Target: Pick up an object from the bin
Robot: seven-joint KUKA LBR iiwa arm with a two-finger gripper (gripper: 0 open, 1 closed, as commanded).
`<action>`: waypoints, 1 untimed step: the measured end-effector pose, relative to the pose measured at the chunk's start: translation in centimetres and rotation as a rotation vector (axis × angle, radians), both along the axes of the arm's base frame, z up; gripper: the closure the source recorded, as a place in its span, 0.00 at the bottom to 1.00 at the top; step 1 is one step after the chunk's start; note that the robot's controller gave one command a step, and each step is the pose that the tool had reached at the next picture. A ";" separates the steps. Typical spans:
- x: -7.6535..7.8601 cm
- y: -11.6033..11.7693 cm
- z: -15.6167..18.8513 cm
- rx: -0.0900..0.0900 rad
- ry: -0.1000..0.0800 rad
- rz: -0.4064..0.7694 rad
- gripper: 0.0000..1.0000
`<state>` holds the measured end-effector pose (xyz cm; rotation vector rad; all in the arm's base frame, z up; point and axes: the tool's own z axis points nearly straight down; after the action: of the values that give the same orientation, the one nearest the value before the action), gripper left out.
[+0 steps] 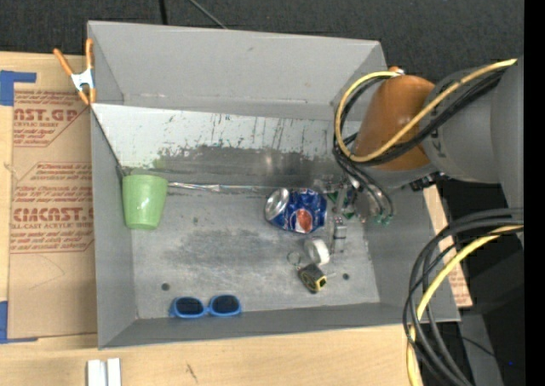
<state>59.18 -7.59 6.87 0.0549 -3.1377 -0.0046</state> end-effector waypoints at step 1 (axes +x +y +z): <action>0.1 -0.3 0.4 -0.003 -0.005 -0.003 1.00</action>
Offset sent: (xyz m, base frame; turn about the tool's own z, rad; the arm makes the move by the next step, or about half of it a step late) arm 0.0000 0.0000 0.0000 0.0000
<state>59.31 -7.89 7.26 0.0499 -3.1430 0.0009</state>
